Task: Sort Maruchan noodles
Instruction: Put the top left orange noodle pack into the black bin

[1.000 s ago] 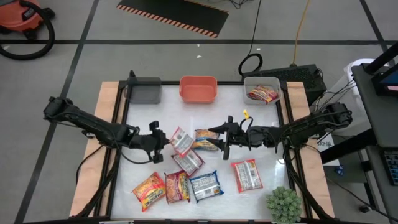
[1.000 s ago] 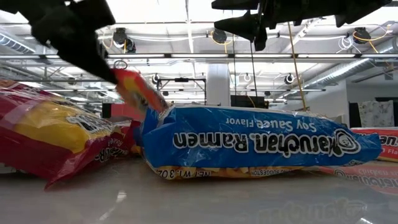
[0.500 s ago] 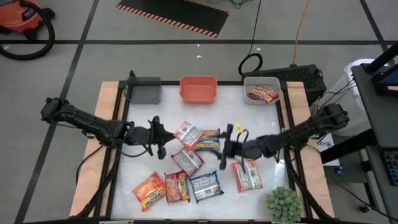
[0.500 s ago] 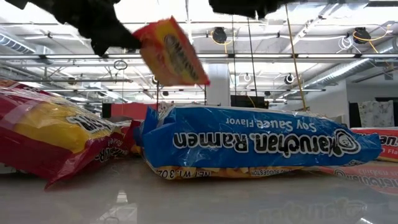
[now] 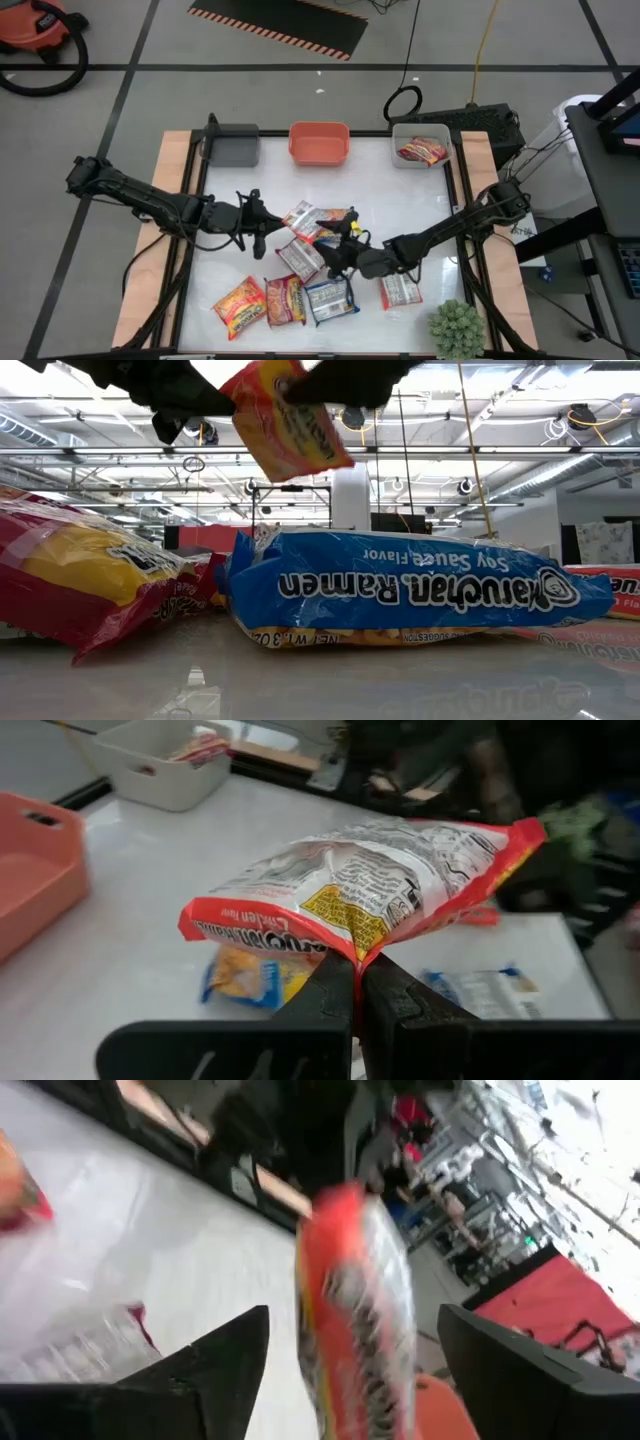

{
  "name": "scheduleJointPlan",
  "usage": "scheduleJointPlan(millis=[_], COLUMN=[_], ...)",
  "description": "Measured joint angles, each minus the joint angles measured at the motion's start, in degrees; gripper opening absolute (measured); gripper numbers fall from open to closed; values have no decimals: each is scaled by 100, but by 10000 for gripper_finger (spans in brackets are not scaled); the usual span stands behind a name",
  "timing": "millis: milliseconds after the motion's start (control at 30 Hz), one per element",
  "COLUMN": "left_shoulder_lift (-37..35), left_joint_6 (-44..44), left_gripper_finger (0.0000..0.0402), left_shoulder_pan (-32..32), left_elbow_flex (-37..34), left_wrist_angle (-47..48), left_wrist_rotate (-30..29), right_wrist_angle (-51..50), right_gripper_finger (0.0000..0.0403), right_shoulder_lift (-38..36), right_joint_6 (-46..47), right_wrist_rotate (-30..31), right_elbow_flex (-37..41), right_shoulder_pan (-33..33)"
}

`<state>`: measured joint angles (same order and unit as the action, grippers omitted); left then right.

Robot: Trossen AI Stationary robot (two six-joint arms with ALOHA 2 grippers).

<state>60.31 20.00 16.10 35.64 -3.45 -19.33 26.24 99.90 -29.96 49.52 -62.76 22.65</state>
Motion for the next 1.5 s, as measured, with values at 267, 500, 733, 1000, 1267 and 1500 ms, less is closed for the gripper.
scheduleJointPlan(millis=[267,500,733,1000,1267,1500], left_shoulder_lift=[0,0,-2,-2,-179,-598], left_joint_6=[-7,-23,-82,-472,-1271,-1359], left_gripper_finger=[0,1,1,56,143,183], left_shoulder_pan=[92,96,98,369,955,1370], left_elbow_flex=[0,0,2,2,2,4], left_wrist_angle=[-62,-52,130,202,416,691], left_wrist_rotate=[132,286,294,281,-575,-1534], right_wrist_angle=[-183,-308,-311,-309,-744,-1679], right_gripper_finger=[269,222,169,152,149,152], right_shoulder_lift=[109,109,85,85,-70,-469], right_joint_6=[585,494,346,332,592,1713], right_wrist_rotate=[-297,-305,-306,-324,-1093,-1861], right_elbow_flex=[-11,-11,-11,-11,-11,-11], right_shoulder_pan=[-272,-318,-316,-312,-313,-442])
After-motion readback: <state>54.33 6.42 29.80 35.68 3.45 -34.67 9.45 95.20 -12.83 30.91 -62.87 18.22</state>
